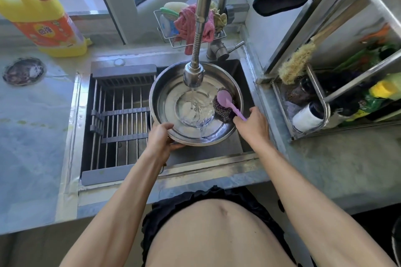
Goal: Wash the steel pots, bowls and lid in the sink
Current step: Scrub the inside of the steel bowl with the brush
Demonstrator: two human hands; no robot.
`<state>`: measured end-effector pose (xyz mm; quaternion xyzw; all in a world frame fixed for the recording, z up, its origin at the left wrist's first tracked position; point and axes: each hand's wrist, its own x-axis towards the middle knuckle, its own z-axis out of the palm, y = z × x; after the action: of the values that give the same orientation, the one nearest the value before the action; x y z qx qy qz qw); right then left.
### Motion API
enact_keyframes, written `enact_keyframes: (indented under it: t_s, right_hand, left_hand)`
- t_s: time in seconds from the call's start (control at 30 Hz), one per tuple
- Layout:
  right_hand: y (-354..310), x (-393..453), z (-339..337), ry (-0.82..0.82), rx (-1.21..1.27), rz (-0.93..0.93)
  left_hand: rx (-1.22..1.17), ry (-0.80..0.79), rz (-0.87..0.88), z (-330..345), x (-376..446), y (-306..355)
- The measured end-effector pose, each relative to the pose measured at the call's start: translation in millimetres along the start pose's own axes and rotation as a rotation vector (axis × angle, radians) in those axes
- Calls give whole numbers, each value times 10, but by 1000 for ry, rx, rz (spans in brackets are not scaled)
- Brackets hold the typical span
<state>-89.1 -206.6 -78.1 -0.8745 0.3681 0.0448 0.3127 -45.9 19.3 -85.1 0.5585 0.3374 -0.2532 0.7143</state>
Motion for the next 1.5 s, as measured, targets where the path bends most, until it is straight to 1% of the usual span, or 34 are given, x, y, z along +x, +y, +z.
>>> enact_keyframes:
  t_s: [0.07,0.13,0.23,0.4,0.47,0.57,0.63,0.73,0.8,0.87,0.97,1.03,1.13,1.23,1.3,1.37,1.43,1.5]
  right_hand:
    - [29,20,-47,-73,68,71]
    - [42,44,-118,-118,75,97]
    - [2,51,-317,-61,-55,64]
    - [-273,6,-680,77,-258,-148]
    - [-335,49,-761,79,-305,-179]
    - [-313,147,-745,26,-313,-154]
    - [-230,211,-644,-47,-253,-85]
    - [-135,245,-472,-186,-139,16]
    - [-76,237,-330,-274,31,85]
    - [-18,204,-181,-352,190,164]
    - [77,137,86,-449,327,282]
    - [110,122,257,-476,409,337]
    - [116,107,414,-446,493,321]
    - [127,118,450,-319,498,232]
    - [124,135,415,-205,465,147]
    - [107,132,357,-103,453,65]
    - [99,97,261,-15,429,0]
    - [103,47,114,80,394,-62]
  left_hand:
    - [60,-10,14,83,-18,-4]
    - [99,-29,21,138,-4,-14]
    - [139,-47,-21,218,23,-17]
    - [194,-110,-133,318,22,-93]
    - [223,-125,-153,327,-12,-110]
    - [297,-118,-119,288,-78,-26]
    - [395,-102,-59,242,-118,96]
    - [566,-34,35,172,-186,323]
    - [666,7,107,152,-270,457]
    - [739,28,187,147,-344,553]
    - [846,48,350,121,-418,598]
    - [852,24,445,69,-447,592]
    - [752,-46,513,-61,-431,557]
    - [668,-74,521,-180,-356,456]
    - [635,-45,497,-242,-256,354]
    - [567,-4,432,-261,-103,235]
    - [482,14,322,-185,2,119]
    - [402,-14,234,-66,116,3]
